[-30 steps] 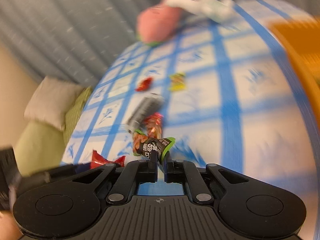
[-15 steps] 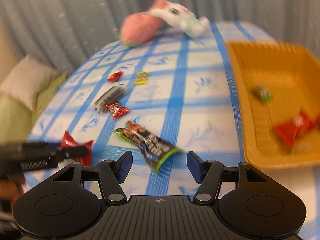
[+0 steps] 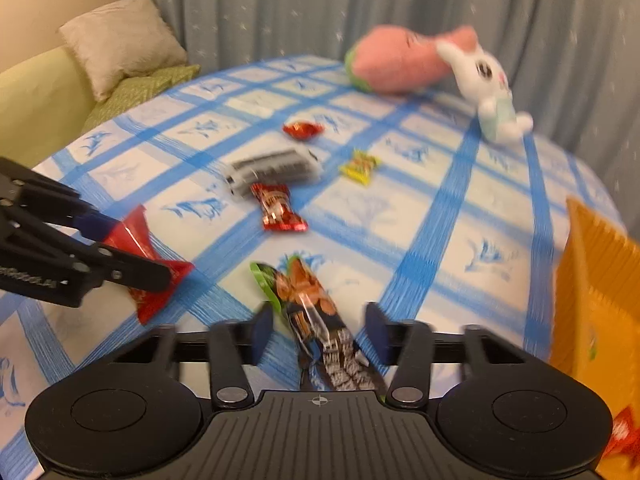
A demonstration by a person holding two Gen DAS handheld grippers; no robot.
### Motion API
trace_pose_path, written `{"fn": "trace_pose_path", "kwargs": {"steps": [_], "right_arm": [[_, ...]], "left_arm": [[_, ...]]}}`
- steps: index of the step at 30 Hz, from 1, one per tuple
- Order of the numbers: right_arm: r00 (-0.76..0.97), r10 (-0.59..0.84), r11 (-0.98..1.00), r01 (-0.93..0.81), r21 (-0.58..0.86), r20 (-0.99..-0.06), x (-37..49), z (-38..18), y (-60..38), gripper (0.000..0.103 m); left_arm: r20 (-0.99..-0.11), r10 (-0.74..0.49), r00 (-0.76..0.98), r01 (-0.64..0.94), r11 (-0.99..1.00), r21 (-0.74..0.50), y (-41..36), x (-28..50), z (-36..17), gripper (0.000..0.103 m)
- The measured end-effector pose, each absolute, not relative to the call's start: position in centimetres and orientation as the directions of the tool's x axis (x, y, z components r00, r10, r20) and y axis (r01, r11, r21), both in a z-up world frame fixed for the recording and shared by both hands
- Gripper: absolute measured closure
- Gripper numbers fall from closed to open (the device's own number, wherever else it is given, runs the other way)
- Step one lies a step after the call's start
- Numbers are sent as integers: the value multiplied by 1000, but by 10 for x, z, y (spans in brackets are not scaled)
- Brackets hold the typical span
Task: Organize snacks
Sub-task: 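Grasp the green-edged chocolate bar with the right gripper while the left grasps the red packet, then carry the chocolate bar and red packet over the orange tray with both grippers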
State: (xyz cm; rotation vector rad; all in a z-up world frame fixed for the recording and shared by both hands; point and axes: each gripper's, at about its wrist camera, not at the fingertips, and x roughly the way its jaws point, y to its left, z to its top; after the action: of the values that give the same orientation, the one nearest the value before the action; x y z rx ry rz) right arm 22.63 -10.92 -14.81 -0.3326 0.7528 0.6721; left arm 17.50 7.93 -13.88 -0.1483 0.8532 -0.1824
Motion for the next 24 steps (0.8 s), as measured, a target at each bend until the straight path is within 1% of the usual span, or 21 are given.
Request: {"fn": "trace_pose_path", "kwargs": {"steps": [2,3,7,8,15,20,21,24], "right_arm": [[531,439,762,-648,-13,-724,225,-145,-113,70],[522,445,768,-641,10,-727,224,-143,-115,72],[511,452,808,-583,92,-731,221,-134,-127,74],[515,449,814,-573,96,-730,219,-133,-129,74],[536,436,819,-569,72,-723,214,-135,-127,74],[553,428,817,-575,43,-715,212,-137,-123,74],[555,426,816,-577,38,-714,212,-138,-123,74],[557,427,817,-576,40,-712,211,-138,-123,74]], "left_arm": [[-737,-205,644,93,977,-190,79,174,-139,52],[-737,-200,645,94,979,-183,79,173,-139,50],[-736,-165,657,95,986,-136,77,170,-138,31],[-735,-161,659,88,987,-137,78,170,-138,30],[-716,-139,684,67,990,-128,73,173,-135,31],[-717,-102,690,81,995,-63,58,174,-138,45],[-721,-95,687,80,995,-55,57,173,-140,47],[-723,-83,686,79,996,-39,54,172,-142,47]]}}
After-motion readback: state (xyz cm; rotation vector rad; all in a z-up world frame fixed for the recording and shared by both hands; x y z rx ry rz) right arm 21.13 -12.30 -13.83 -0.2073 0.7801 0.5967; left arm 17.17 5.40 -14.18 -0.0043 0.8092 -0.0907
